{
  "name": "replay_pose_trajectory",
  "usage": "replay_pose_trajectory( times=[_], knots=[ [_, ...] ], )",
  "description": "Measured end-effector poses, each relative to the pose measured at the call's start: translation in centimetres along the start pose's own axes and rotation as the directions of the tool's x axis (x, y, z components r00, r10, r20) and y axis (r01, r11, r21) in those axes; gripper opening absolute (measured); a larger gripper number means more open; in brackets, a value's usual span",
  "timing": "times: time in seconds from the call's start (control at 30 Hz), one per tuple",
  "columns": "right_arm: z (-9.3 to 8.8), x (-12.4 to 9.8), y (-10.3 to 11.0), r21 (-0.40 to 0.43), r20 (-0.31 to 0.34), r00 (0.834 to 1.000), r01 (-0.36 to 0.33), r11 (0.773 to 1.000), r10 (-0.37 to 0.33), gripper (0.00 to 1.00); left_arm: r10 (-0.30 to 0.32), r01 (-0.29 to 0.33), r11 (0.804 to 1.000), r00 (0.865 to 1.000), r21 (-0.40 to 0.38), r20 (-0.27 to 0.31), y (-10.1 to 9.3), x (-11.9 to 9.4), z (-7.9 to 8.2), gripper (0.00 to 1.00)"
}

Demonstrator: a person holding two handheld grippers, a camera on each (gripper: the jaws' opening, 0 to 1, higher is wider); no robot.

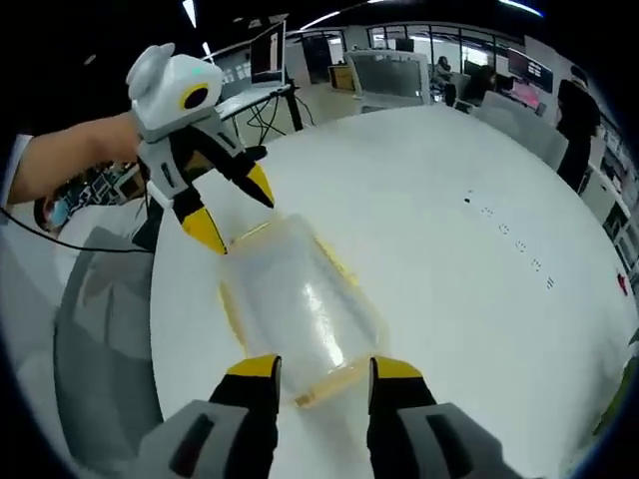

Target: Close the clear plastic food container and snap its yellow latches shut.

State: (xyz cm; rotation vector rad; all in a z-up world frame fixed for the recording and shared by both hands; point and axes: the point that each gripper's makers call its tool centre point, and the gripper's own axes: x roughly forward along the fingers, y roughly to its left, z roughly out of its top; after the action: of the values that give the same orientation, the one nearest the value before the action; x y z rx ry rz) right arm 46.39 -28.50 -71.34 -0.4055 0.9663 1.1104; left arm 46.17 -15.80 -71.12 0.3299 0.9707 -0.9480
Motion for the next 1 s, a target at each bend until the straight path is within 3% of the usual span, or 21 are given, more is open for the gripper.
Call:
replay_pose_trajectory(
  times=[0.27,0.37,0.67,0.83,1.0],
  knots=[
    [0.2,0.1,0.4,-0.096,-0.03,0.999,-0.031,0.995,0.028,0.33,-0.035,0.048,0.983,0.996,0.176,-0.077,-1.3,0.5,-0.4,0.43],
    [0.6,0.1,0.6,-0.119,-0.028,0.999,-0.047,0.992,0.044,0.33,-0.01,0.035,0.958,0.996,0.283,-0.091,-1.0,0.6,-0.2,0.41],
    [0.9,0.6,1.3,-0.211,-0.056,0.996,-0.085,0.974,0.075,0.31,-0.03,0.077,0.924,0.991,0.375,-0.13,-1.4,0.8,-0.1,0.42],
    [1.4,0.9,1.5,-0.254,-0.056,0.994,-0.103,0.962,0.092,0.31,-0.037,0.105,0.891,0.986,0.442,-0.16,-1.7,1.0,-0.2,0.42],
    [1.7,1.3,1.9,-0.283,-0.06,0.992,-0.121,0.951,0.108,0.3,-0.045,0.12,0.871,0.985,0.477,-0.165,-2.0,1.3,0.3,0.41]
  ],
)
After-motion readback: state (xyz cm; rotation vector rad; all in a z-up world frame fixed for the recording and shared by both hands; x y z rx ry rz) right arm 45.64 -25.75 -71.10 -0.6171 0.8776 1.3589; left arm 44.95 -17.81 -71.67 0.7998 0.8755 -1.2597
